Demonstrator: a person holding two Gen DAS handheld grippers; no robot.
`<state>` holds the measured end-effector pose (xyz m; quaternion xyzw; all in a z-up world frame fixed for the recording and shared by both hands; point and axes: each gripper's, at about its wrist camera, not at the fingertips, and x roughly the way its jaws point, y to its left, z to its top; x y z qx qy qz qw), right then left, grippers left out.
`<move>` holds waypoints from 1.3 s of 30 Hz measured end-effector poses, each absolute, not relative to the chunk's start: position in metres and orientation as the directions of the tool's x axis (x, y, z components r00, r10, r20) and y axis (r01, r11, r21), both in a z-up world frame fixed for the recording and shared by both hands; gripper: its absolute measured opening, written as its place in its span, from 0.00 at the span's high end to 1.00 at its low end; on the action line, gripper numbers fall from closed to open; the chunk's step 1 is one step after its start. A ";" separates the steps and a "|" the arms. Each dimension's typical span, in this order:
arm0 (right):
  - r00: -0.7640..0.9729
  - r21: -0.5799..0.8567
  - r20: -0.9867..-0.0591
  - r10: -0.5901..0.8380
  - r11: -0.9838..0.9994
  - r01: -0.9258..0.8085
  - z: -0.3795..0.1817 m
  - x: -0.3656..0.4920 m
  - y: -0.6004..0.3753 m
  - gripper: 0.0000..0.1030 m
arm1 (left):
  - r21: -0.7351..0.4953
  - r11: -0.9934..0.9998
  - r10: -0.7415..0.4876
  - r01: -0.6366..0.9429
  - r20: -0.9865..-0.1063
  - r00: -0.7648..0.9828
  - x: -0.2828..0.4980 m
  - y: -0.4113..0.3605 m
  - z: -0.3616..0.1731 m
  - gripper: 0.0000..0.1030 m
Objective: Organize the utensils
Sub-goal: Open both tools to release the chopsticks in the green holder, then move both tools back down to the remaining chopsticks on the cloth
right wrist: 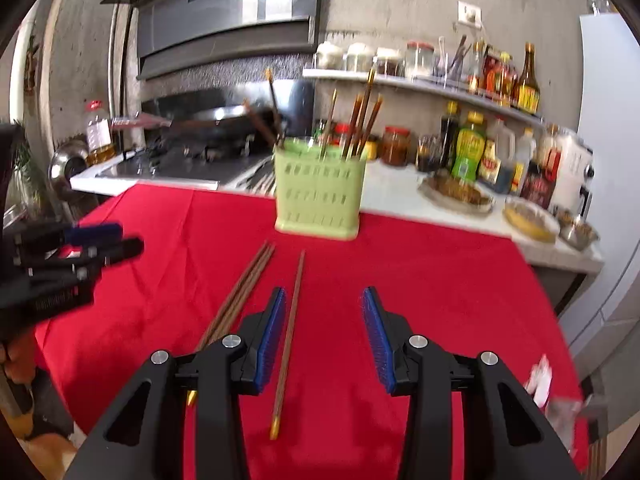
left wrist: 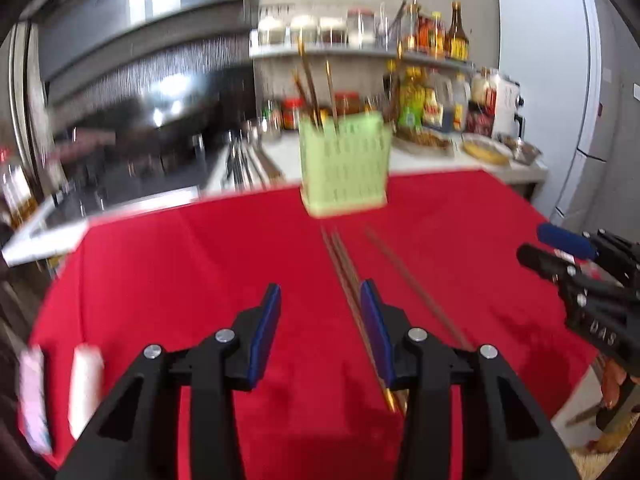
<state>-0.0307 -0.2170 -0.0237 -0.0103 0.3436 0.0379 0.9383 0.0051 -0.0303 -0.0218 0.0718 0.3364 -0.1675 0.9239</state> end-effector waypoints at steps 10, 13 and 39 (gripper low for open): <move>0.675 0.067 -0.728 0.118 0.993 -0.102 -0.070 -0.064 -0.205 0.68 | -0.070 0.897 -0.340 0.437 -0.743 0.577 -0.035 -0.031 -0.083 0.70; 0.669 0.067 -0.734 0.116 0.993 -0.099 -0.075 -0.067 -0.204 0.70 | -0.086 0.888 -0.355 0.452 -0.753 0.554 -0.035 -0.033 -0.088 0.75; 0.616 0.100 -0.778 0.122 0.992 -0.070 -0.102 -0.046 -0.212 0.80 | -0.061 0.905 -0.302 0.421 -0.789 0.535 -0.007 -0.036 -0.101 0.87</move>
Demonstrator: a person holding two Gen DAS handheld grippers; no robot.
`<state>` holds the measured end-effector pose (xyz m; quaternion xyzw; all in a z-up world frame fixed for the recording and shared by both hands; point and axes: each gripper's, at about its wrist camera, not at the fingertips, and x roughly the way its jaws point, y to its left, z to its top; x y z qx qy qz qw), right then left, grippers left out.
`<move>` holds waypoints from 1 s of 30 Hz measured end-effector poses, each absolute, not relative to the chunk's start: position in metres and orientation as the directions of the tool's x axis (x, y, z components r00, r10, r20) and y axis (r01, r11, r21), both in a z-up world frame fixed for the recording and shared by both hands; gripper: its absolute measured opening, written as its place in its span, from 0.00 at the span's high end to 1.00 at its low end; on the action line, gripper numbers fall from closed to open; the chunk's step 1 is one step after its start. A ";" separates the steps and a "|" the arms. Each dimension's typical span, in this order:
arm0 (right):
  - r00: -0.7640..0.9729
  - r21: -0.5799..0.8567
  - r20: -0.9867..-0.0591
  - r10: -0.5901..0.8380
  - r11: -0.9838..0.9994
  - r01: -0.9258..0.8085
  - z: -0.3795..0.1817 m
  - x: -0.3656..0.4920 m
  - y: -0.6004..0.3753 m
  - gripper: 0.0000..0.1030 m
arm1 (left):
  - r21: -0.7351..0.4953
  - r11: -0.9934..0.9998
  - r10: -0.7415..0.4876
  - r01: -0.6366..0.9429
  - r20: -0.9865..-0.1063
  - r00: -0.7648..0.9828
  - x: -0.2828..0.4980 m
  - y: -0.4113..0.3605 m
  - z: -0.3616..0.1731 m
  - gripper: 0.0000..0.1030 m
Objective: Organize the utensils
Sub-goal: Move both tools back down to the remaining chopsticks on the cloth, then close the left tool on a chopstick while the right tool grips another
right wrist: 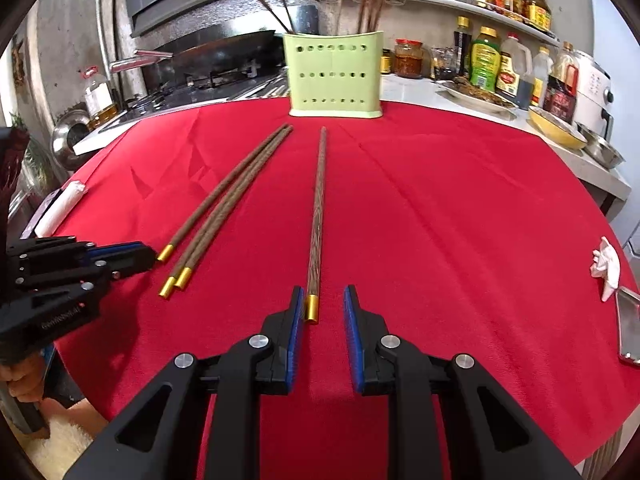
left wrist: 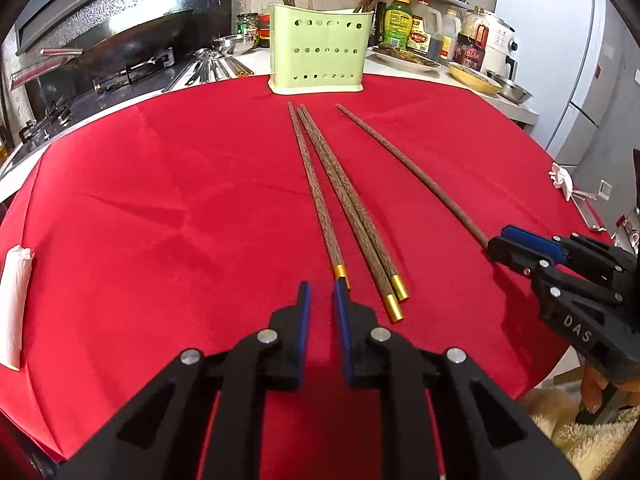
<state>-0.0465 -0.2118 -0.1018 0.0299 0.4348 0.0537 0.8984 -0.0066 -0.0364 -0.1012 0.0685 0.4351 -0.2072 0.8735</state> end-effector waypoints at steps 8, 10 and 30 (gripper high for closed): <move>0.612 0.112 -0.779 0.138 0.990 -0.081 -0.104 -0.043 -0.208 0.79 | -0.060 0.883 -0.331 0.466 -0.782 0.527 -0.005 -0.053 -0.100 0.87; 0.612 0.120 -0.778 0.140 0.990 -0.074 -0.104 -0.043 -0.211 0.79 | -0.059 0.886 -0.328 0.460 -0.782 0.530 -0.003 -0.054 -0.101 0.87; 0.640 0.055 -0.761 0.105 0.994 -0.097 -0.106 -0.053 -0.202 0.87 | 0.069 0.891 -0.228 0.448 -0.787 0.573 -0.007 -0.064 -0.104 0.91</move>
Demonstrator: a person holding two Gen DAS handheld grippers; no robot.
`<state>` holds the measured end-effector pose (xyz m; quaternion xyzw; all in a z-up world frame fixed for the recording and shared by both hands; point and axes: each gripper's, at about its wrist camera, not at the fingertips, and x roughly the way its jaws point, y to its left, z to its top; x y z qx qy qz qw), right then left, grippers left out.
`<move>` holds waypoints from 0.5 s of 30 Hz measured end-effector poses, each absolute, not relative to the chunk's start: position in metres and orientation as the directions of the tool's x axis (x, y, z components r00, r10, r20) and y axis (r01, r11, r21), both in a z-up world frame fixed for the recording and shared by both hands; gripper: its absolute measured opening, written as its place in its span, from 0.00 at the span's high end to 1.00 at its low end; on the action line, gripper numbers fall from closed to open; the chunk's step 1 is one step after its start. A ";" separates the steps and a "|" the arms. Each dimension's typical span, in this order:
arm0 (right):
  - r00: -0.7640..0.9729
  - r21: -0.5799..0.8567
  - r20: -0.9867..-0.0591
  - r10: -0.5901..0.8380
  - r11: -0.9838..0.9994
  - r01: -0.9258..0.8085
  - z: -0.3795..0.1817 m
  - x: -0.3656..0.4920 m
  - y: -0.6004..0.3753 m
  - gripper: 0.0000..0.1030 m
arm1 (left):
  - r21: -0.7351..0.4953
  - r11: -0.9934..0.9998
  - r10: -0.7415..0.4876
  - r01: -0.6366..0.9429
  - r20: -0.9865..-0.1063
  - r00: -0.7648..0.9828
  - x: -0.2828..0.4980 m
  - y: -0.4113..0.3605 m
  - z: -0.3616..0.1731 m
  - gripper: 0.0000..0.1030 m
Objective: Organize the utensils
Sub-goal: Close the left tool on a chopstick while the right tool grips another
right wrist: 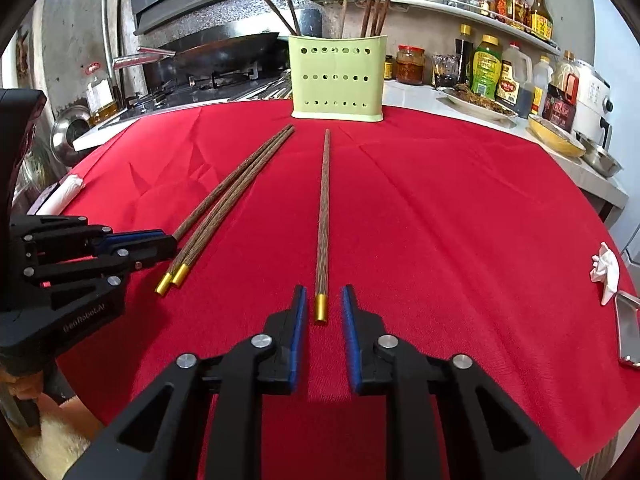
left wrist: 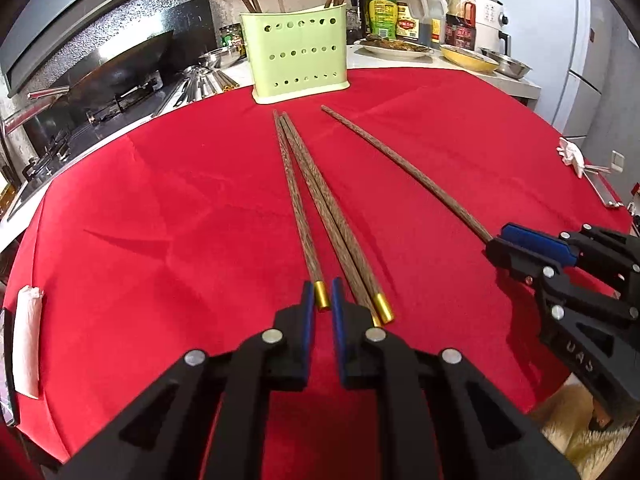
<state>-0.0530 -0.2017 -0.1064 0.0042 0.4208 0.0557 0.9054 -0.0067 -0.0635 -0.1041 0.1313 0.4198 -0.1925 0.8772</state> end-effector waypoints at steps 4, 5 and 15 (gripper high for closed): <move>0.652 0.023 -0.754 0.086 0.994 -0.105 -0.106 -0.053 -0.196 0.93 | 0.046 0.891 -0.249 0.451 -0.782 0.572 -0.009 -0.056 -0.104 0.92; 0.650 0.037 -0.754 0.094 0.994 -0.102 -0.105 -0.052 -0.198 0.93 | 0.027 0.896 -0.258 0.444 -0.780 0.569 -0.007 -0.052 -0.103 0.92; 0.756 0.048 -0.647 0.097 0.995 -0.086 -0.059 -0.058 -0.209 0.93 | -0.018 0.928 -0.283 0.373 -0.685 0.671 -0.012 -0.020 -0.061 0.93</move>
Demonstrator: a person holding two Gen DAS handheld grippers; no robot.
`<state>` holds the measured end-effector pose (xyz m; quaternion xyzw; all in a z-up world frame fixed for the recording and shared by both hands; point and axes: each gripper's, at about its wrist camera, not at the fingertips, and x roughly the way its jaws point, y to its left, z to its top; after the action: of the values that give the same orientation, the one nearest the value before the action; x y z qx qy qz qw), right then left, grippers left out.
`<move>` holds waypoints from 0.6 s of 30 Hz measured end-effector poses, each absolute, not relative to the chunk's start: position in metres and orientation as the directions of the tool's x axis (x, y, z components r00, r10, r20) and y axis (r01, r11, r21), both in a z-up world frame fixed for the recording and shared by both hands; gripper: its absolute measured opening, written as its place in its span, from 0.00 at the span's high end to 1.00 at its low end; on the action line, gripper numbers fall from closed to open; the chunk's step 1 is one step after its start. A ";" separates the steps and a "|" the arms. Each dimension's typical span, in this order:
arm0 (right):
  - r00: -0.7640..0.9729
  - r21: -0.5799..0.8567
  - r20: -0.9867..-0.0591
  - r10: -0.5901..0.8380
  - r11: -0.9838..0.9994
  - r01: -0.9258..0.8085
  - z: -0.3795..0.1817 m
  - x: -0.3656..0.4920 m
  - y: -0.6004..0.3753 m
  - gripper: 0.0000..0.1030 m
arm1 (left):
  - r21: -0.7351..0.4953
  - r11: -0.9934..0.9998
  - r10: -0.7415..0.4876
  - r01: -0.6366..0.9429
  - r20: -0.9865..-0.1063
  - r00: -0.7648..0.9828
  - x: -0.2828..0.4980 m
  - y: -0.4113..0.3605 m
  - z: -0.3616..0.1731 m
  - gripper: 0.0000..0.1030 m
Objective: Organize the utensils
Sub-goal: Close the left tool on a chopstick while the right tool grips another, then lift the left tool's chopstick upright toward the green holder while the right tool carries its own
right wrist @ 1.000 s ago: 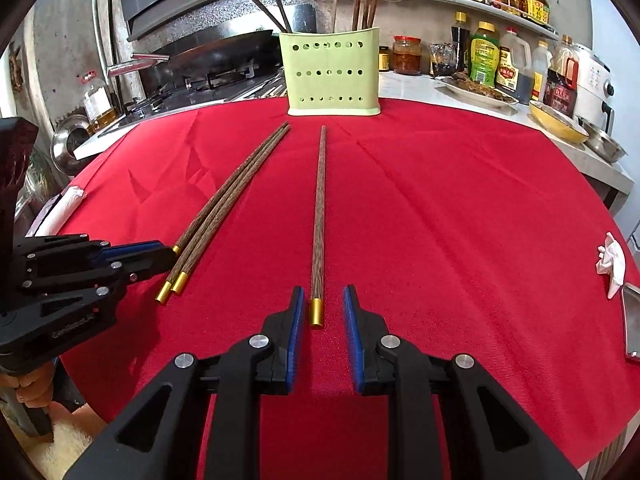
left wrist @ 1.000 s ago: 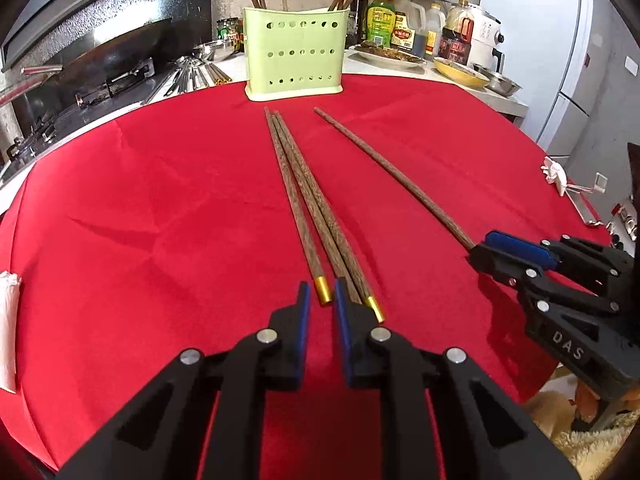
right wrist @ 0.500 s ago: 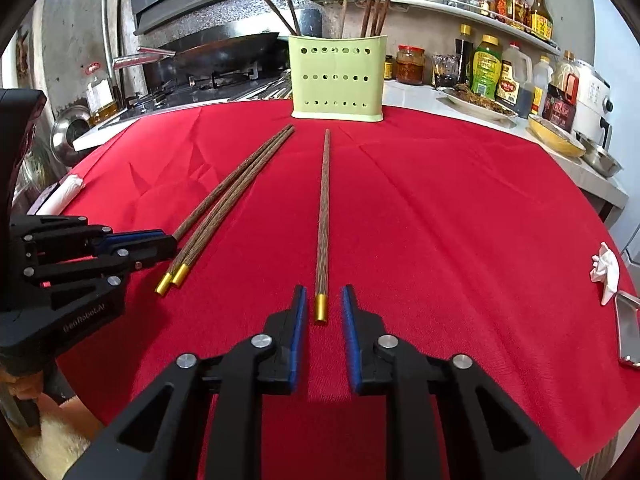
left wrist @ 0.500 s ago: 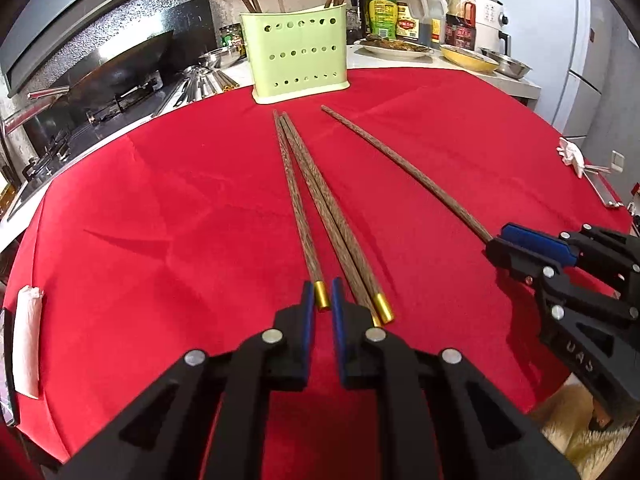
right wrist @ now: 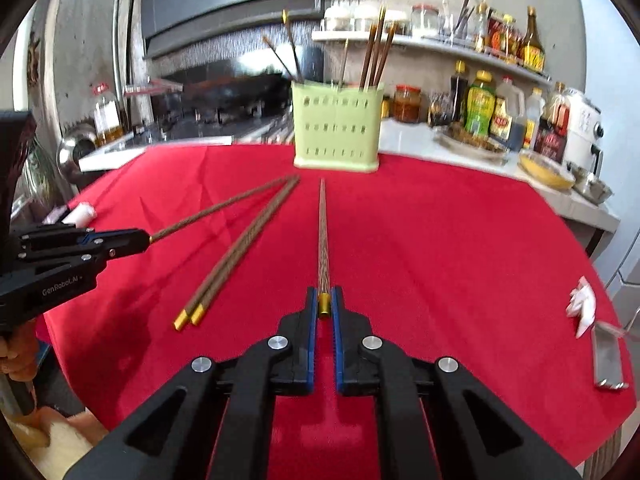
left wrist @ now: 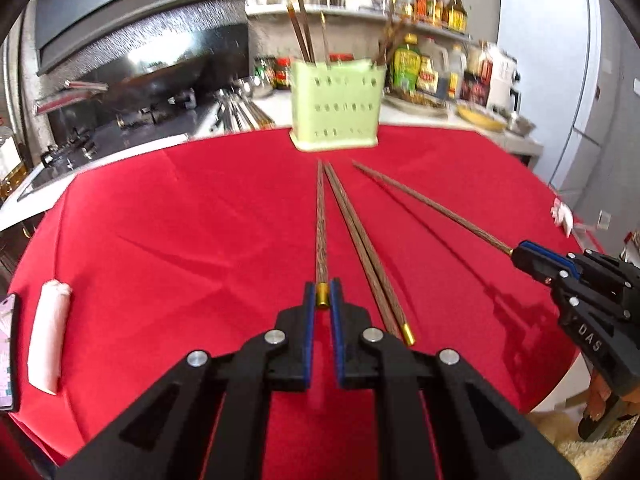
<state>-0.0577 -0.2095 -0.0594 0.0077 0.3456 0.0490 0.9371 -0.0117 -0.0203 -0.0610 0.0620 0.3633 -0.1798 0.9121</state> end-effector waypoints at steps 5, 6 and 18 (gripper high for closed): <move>0.808 0.040 -0.581 0.097 0.995 -0.091 -0.028 -0.060 -0.214 0.93 | -0.010 0.931 -0.297 0.365 -0.603 0.741 -0.018 -0.013 -0.024 0.93; 0.819 0.039 -0.566 0.096 0.995 -0.090 -0.021 -0.061 -0.215 0.93 | -0.004 0.933 -0.295 0.361 -0.585 0.756 -0.019 -0.012 -0.016 0.93; 0.915 0.019 -0.395 0.085 0.996 -0.084 0.054 -0.074 -0.223 0.93 | 0.023 0.932 -0.322 0.361 -0.402 0.857 -0.035 -0.005 0.062 0.93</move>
<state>-0.0739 -0.2228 0.0541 0.0008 0.2018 0.0430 0.9785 -0.0346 -0.0046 0.0616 0.0487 0.2001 -0.1774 0.9624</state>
